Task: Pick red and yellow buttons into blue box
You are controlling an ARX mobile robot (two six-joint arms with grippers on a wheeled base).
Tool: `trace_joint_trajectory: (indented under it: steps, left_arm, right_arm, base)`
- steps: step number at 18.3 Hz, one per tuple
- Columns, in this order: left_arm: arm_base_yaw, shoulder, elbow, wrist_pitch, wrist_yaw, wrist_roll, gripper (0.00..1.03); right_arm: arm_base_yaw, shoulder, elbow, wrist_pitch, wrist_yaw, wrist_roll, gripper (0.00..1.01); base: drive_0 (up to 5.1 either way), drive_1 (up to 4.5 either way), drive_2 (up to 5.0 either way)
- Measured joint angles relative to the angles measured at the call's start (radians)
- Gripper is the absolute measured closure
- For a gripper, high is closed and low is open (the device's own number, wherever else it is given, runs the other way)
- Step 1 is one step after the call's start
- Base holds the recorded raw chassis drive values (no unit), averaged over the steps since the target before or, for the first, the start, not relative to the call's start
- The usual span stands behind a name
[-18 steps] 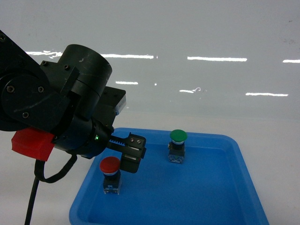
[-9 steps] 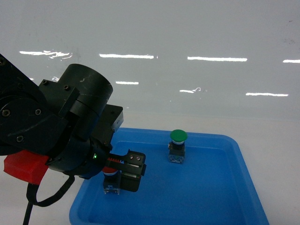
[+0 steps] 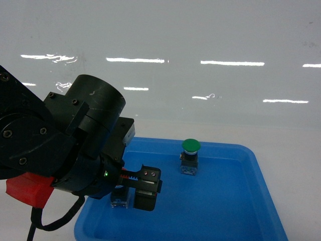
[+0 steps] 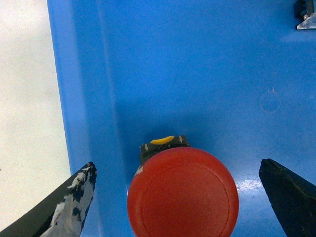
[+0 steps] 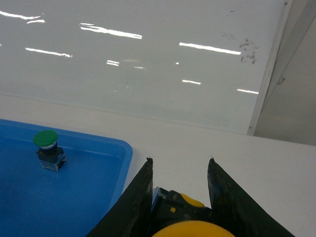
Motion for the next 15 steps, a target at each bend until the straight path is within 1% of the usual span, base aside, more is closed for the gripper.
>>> trace_joint_trajectory:
  steps: [4, 8, 9, 10, 13, 15]
  left_arm:
    - [-0.002, 0.002, -0.014, 0.013, 0.015, -0.014, 0.37]
    - [-0.010, 0.019, -0.022, 0.033, 0.014, -0.014, 0.73]
    - [-0.011, 0.020, -0.025, 0.045, 0.007, -0.015, 0.78]
    - [-0.011, 0.023, -0.032, 0.062, 0.008, -0.016, 0.80]
    - [-0.005, 0.019, -0.060, 0.118, 0.004, -0.005, 0.80]
    - [0.016, -0.001, -0.082, 0.127, 0.011, 0.019, 0.80]
  right_arm:
    - [0.000, 0.000, 0.000, 0.000, 0.000, 0.000, 0.71]
    - [0.000, 0.000, 0.000, 0.000, 0.000, 0.000, 0.71]
    - [0.000, 0.000, 0.000, 0.000, 0.000, 0.000, 0.71]
    - [0.000, 0.000, 0.000, 0.000, 0.000, 0.000, 0.71]
    - [0.000, 0.000, 0.000, 0.000, 0.000, 0.000, 0.71]
    - [0.000, 0.000, 0.000, 0.000, 0.000, 0.000, 0.71]
  base:
    - [0.0, 0.00, 0.0]
    - [0.0, 0.00, 0.0]
    - [0.0, 0.00, 0.0]
    - [0.0, 0.00, 0.0]
    - [0.0, 0.00, 0.0]
    - [0.0, 0.00, 0.0]
